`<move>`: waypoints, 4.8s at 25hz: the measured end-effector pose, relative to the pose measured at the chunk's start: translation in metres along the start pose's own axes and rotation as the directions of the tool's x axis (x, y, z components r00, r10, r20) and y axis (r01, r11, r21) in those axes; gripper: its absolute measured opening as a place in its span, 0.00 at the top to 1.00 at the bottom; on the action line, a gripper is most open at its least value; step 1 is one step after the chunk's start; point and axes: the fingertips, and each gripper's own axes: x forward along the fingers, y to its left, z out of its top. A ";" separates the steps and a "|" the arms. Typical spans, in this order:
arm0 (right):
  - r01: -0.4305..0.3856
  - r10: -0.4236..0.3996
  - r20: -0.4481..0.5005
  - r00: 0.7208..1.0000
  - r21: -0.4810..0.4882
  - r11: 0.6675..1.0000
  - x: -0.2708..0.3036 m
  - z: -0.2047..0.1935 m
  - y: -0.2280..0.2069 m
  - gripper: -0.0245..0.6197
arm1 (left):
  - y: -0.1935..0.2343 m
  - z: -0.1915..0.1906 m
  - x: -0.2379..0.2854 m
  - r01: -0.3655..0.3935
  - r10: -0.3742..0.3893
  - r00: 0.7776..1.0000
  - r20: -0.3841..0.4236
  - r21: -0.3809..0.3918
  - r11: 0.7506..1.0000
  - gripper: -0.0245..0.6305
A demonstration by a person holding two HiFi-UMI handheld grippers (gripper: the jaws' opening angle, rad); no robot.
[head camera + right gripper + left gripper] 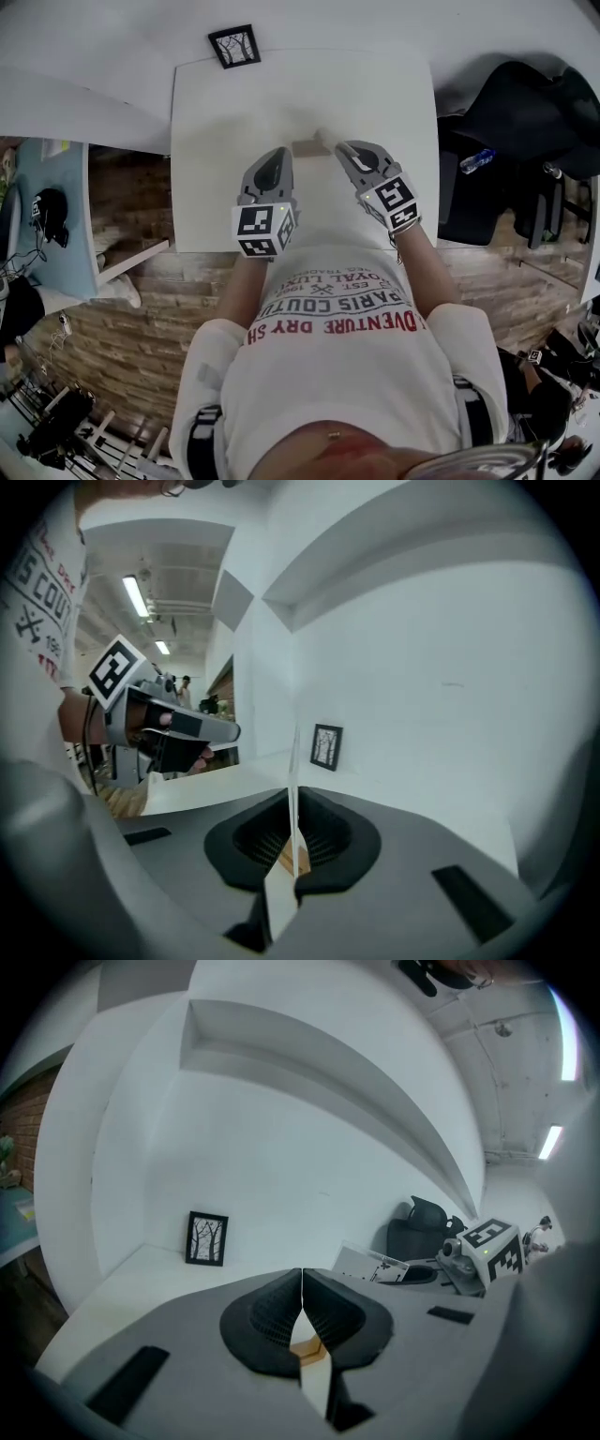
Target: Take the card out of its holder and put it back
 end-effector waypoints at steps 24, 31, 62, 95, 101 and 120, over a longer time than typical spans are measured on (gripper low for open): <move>0.405 -0.417 0.059 0.907 0.149 0.902 -0.071 -0.002 -0.028 0.91 | -0.045 -0.001 -0.016 0.024 -0.029 0.999 0.042 0.110 0.994 0.93; 0.388 -0.399 0.062 0.915 0.136 0.911 -0.072 -0.001 -0.029 0.91 | -0.050 0.005 -0.016 0.002 -0.010 0.997 0.072 0.110 0.994 0.93; -0.051 0.051 0.020 0.999 0.037 0.998 -0.006 -0.005 -0.045 0.91 | -0.010 -0.028 -0.008 -0.159 0.159 0.987 -0.009 -0.011 0.987 0.93; -0.674 0.652 -0.173 0.738 -0.233 0.701 0.056 -0.006 0.007 0.91 | 0.020 -0.069 -0.014 -0.259 0.256 0.960 -0.111 -0.021 0.966 0.93; -0.686 0.663 -0.176 0.727 -0.226 0.692 0.060 -0.008 0.009 0.91 | 0.023 -0.073 -0.015 -0.268 0.263 0.957 -0.125 -0.030 0.963 0.93; -0.661 0.632 -0.209 0.746 -0.118 0.741 0.078 -0.061 0.007 0.91 | 0.030 -0.078 -0.006 -0.256 0.250 0.956 -0.154 -0.018 0.966 0.93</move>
